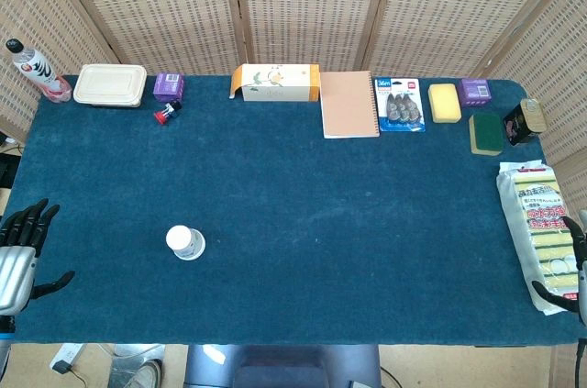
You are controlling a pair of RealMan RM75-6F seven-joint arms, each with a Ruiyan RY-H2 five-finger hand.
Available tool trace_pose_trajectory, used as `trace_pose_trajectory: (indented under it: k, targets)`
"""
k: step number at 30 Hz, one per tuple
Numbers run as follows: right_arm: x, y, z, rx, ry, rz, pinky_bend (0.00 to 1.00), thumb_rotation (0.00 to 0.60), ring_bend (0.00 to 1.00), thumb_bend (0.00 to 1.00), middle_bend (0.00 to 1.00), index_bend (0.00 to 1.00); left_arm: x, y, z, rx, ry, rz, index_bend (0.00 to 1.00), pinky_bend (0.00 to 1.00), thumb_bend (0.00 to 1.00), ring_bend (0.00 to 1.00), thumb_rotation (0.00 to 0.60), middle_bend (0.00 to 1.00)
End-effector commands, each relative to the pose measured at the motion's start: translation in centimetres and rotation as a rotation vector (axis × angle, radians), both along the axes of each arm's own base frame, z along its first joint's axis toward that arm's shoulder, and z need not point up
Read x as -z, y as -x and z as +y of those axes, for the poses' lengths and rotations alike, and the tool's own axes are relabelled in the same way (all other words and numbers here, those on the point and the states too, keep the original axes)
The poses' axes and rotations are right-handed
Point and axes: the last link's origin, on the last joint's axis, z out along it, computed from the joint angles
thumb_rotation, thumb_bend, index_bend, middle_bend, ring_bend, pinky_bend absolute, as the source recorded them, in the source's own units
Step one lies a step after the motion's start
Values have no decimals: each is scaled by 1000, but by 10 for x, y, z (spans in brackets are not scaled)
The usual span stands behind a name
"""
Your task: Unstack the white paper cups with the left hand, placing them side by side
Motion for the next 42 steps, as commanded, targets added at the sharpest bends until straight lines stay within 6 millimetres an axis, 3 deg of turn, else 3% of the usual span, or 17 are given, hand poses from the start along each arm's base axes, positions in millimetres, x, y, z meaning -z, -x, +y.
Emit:
trace_pose_trajectory:
  k: [1, 6, 11, 15, 21, 31, 37, 42]
  targets:
    - [0, 0, 0, -1, -7, -1, 0, 600, 0, 24, 0, 56, 1, 0, 0, 1, 5, 2, 0, 49, 125, 0, 600, 0]
    - [-2, -1, 2, -6, 0, -12, 0, 600, 0, 24, 0, 56, 4, 0, 1, -4, 30, 5, 0, 49, 130, 0, 600, 0]
    - [-2, 0, 1, -1, 0, -21, 0, 600, 0, 24, 0, 56, 10, -6, 15, 5, 81, 3, 0, 49, 128, 0, 600, 0]
    - [-3, 1, 0, 2, -1, -30, 0, 600, 0, 24, 0, 56, 30, -32, 42, 94, 190, 4, 0, 49, 121, 0, 600, 0]
    - [-4, 0, 2, -14, -20, -68, 0, 600, 0, 24, 0, 56, 54, -58, 65, 97, 303, 6, 0, 49, 121, 0, 600, 0]
    - [-9, 2, 1, -16, -16, -104, 0, 600, 0, 24, 0, 56, 79, -76, 82, 77, 349, 27, 4, 49, 122, 0, 600, 0]
    - [-11, 2, 1, -22, -14, -121, 0, 600, 0, 24, 0, 56, 91, -83, 88, 67, 366, 40, 57, 49, 127, 0, 600, 0]
    - [-11, 2, 2, -24, -15, -129, 0, 600, 0, 24, 0, 56, 97, -88, 92, 65, 376, 34, 196, 49, 170, 0, 600, 0]
